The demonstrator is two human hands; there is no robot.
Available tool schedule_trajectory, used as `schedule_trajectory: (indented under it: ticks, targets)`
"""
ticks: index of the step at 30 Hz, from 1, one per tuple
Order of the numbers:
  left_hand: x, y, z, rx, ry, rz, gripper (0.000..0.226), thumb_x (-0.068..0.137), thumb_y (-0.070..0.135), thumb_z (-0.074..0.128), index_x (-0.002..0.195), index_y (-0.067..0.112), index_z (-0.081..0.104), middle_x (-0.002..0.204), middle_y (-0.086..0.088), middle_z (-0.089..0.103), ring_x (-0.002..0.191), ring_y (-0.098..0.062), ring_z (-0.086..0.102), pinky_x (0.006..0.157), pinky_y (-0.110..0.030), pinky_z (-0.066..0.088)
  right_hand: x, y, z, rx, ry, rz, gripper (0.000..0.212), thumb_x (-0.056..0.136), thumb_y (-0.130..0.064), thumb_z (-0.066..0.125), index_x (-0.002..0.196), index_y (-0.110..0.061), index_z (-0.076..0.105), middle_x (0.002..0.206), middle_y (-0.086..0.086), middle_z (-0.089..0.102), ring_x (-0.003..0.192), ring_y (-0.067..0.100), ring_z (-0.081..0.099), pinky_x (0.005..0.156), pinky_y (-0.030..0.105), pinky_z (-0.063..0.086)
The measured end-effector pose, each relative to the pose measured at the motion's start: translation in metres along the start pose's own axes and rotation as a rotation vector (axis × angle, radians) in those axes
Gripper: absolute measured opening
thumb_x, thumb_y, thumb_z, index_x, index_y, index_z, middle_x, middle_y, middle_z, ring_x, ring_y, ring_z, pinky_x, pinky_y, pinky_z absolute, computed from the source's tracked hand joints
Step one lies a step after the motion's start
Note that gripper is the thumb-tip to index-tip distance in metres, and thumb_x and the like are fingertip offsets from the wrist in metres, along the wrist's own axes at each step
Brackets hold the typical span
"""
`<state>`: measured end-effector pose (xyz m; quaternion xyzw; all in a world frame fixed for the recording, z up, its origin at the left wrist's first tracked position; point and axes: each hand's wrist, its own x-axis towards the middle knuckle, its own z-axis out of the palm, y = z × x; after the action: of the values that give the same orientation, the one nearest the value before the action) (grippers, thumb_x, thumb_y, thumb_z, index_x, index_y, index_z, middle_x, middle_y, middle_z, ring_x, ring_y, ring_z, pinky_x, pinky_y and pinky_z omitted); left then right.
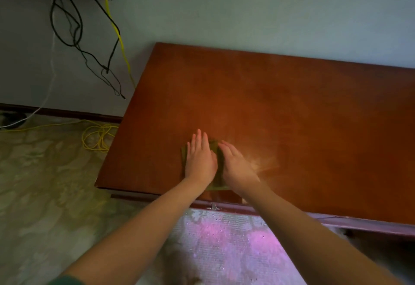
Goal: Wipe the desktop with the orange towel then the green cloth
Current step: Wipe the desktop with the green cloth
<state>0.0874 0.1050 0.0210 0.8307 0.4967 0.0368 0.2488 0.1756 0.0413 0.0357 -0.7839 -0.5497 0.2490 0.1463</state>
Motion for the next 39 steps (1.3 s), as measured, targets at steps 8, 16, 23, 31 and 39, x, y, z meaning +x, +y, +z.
schedule_trajectory:
  ticks: [8, 16, 23, 31, 39]
  targets:
    - [0.004, -0.030, 0.027, 0.323, 0.071, 0.058, 0.061, 0.103, 0.032, 0.018, 0.148, 0.008, -0.014, 0.155, -0.011, -0.022, 0.144, -0.022, -0.018, 0.116, -0.036, -0.012, 0.020, -0.003, 0.032, -0.053, -0.006, -0.063, 0.047, 0.105, -0.028, 0.022, 0.151, -0.016, 0.022, 0.160, 0.000, 0.010, 0.147, 0.012, 0.005, 0.113, 0.021, -0.004]
    - [-0.009, -0.105, -0.004, 0.285, 0.174, -0.136, 0.059, 0.101, 0.039, 0.013, 0.151, 0.011, 0.000, 0.159, -0.009, -0.009, 0.147, -0.018, -0.008, 0.115, -0.034, -0.010, 0.019, -0.065, 0.090, -0.316, 0.004, -0.114, 0.054, 0.104, -0.026, 0.012, 0.149, -0.006, -0.009, 0.158, 0.010, -0.016, 0.146, 0.020, -0.015, 0.116, 0.033, -0.011]
    - [-0.025, -0.175, -0.032, 0.333, 0.227, -0.291, 0.071, 0.092, 0.049, 0.002, 0.151, 0.009, 0.002, 0.159, -0.011, -0.007, 0.147, -0.021, -0.006, 0.116, -0.037, -0.008, 0.032, -0.127, 0.130, -0.343, -0.035, -0.242, 0.072, 0.081, -0.029, -0.021, 0.148, -0.004, -0.013, 0.157, 0.012, -0.017, 0.146, 0.024, -0.015, 0.110, 0.033, -0.018]
    - [-0.013, -0.207, -0.047, 0.251, 0.232, -0.361, 0.065, 0.098, 0.045, 0.016, 0.151, 0.010, 0.003, 0.159, -0.011, -0.004, 0.147, -0.022, -0.003, 0.120, -0.039, -0.002, 0.058, -0.152, 0.154, -0.363, 0.062, -0.285, 0.071, 0.086, -0.029, -0.010, 0.148, -0.001, 0.008, 0.158, 0.013, 0.003, 0.147, 0.024, 0.006, 0.114, 0.036, -0.006]
    - [0.018, -0.208, -0.052, 0.192, 0.288, -0.410, 0.065, 0.099, 0.043, 0.021, 0.151, 0.010, 0.003, 0.159, -0.010, -0.003, 0.147, -0.022, 0.000, 0.120, -0.039, 0.002, 0.095, -0.151, 0.147, -0.361, 0.075, -0.361, 0.072, 0.087, -0.034, -0.012, 0.151, -0.005, 0.006, 0.158, 0.009, -0.002, 0.147, 0.021, 0.001, 0.114, 0.033, -0.010]
